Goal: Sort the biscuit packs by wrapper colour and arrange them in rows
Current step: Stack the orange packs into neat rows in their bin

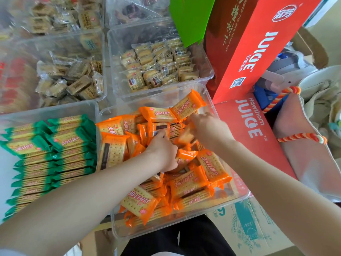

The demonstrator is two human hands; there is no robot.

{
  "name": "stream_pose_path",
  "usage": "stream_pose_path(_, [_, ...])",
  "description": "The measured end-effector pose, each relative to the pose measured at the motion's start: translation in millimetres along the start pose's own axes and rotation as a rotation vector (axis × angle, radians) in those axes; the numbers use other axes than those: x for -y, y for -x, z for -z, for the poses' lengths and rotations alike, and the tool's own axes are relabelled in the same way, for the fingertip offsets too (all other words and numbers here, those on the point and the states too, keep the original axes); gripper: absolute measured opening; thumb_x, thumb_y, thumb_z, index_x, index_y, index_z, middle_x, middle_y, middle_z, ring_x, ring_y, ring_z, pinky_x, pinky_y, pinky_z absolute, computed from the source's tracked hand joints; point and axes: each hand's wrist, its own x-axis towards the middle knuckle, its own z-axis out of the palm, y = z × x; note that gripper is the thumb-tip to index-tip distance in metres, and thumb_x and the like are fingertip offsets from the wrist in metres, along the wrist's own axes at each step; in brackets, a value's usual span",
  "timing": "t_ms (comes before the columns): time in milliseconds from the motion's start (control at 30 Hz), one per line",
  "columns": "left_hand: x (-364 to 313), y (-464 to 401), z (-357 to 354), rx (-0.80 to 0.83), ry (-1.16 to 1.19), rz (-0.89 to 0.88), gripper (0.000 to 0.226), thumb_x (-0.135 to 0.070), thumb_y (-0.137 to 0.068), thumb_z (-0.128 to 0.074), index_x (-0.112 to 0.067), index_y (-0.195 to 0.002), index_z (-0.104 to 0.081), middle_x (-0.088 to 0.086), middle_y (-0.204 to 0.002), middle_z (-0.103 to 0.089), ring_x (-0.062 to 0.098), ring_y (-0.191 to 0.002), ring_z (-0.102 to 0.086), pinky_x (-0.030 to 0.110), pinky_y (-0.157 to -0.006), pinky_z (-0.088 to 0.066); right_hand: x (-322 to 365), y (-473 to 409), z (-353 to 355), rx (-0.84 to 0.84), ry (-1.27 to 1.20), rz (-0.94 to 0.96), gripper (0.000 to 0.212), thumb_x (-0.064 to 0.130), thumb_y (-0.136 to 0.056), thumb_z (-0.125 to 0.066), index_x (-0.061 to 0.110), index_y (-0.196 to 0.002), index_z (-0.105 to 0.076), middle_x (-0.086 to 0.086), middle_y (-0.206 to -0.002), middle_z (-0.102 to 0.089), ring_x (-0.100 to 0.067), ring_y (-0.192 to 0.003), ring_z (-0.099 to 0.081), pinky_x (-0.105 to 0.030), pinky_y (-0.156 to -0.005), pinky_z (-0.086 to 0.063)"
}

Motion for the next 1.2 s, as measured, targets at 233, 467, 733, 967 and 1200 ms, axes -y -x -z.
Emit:
stream_pose_path(233, [-0.2,-1.5,-3.2,-0.098,0.09,0.027,0.041,-0.048,-0.088,-0.041,-0.014,-0.091,-0.063,0.004,-0.09,-0.067,0.024,-0.095,-0.056,0.039,-0.104,-0.023,-9.9,2.1,20.5,-0.024,-0.058,-0.027,0.044,0.021,-0.094,-0.052,0.003,-0.132,-0.039,-0.015,-0.13,-0.045,-0.034,-0.113,-0.051,-0.04,-0.086,-0.044])
stream_pose_path(467, [-6.6,-18.3,0.6,-0.084,0.125,0.113,0.051,-0.059,-0.085,-0.043,-0.015,-0.103,-0.059,0.003,-0.102,-0.064,0.023,-0.102,-0.057,0.039,-0.103,-0.022,-11.3,48.6,-16.8,0.153,-0.003,0.307,0.015,0.005,-0.089,-0.052,0.009,-0.101,-0.061,-0.008,-0.098,-0.059,-0.031,-0.086,-0.06,-0.036,-0.061,-0.048])
stream_pose_path(733, [-8.7,-15.5,-5.4,-0.193,0.144,0.098,0.052,-0.047,-0.085,-0.051,-0.008,-0.119,-0.044,0.004,-0.1,-0.066,0.022,-0.092,-0.062,0.04,-0.102,-0.022,-8.1,63.6,-26.3,0.498,0.288,0.539,0.047,0.038,-0.099,-0.027,0.018,-0.14,-0.035,0.002,-0.144,-0.04,-0.023,-0.134,-0.025,-0.038,-0.11,-0.02])
stream_pose_path(967, [-4.7,-13.1,-7.1,-0.227,0.147,0.105,0.055,-0.045,-0.084,-0.054,-0.008,-0.122,-0.042,0.004,-0.101,-0.067,0.022,-0.093,-0.062,0.038,-0.101,-0.024,2.0,51.6,-29.7,0.524,0.157,0.373,0.033,0.028,-0.1,-0.029,0.013,-0.108,-0.057,-0.005,-0.11,-0.06,-0.027,-0.102,-0.056,-0.037,-0.085,-0.045])
stream_pose_path(1200, [-0.5,-10.1,-6.5,-0.27,0.158,0.121,0.052,-0.045,-0.086,-0.052,-0.005,-0.119,-0.046,0.005,-0.105,-0.066,0.022,-0.099,-0.061,0.035,-0.102,-0.024,34.2,38.6,-71.9,0.551,0.068,-0.073,0.04,0.011,-0.091,-0.044,0.0,-0.13,-0.044,-0.017,-0.129,-0.048,-0.032,-0.12,-0.043,-0.037,-0.101,-0.038])
